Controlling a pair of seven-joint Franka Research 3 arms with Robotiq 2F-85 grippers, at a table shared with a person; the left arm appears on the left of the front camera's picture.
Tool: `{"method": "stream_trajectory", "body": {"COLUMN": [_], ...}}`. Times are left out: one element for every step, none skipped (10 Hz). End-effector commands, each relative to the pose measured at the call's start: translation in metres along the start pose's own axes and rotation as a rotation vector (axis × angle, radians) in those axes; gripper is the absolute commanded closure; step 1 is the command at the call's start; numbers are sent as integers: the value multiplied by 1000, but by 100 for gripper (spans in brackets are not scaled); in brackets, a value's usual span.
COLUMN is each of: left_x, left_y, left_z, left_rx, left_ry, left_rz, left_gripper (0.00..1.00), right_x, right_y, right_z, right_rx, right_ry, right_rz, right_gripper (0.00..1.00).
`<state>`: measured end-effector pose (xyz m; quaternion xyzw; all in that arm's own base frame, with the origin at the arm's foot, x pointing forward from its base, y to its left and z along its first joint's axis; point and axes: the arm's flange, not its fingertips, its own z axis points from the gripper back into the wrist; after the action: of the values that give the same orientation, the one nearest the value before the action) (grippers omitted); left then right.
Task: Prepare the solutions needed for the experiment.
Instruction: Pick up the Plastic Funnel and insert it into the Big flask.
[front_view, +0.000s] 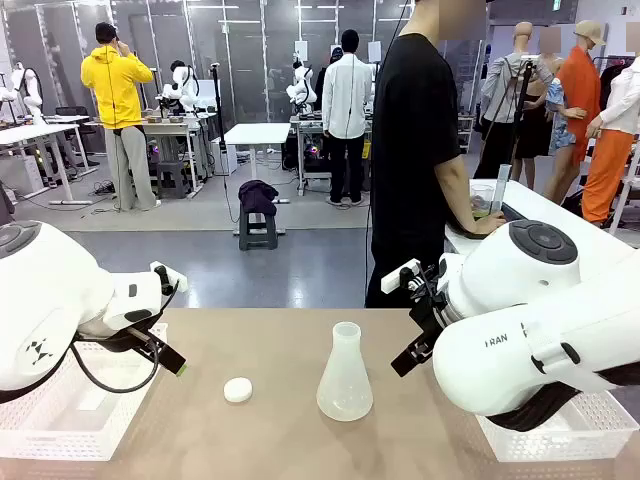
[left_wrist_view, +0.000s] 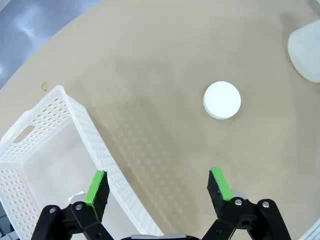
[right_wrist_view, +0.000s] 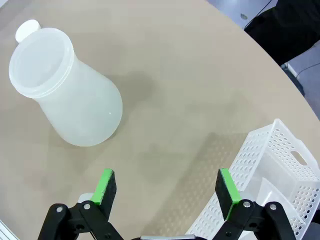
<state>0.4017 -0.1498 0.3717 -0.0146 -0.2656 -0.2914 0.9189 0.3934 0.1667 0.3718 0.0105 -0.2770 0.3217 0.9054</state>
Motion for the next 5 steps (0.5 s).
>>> {"method": "stream_trajectory", "body": {"left_x": [0,0,0,0,0], "left_y": [0,0,0,0,0], "left_z": [0,0,0,0,0], "left_rx": [0,0,0,0,0], "left_ry": [0,0,0,0,0], "left_rz": [-1,-1,-1,-1,-1], "left_gripper": [0,0,0,0,0], "right_x": [0,0,0,0,0], "right_y": [0,0,0,0,0], "right_z": [0,0,0,0,0], "right_rx": [0,0,0,0,0], "right_ry": [0,0,0,0,0], "right_rz": [0,0,0,0,0], "right_gripper": [0,0,0,0,0]}}
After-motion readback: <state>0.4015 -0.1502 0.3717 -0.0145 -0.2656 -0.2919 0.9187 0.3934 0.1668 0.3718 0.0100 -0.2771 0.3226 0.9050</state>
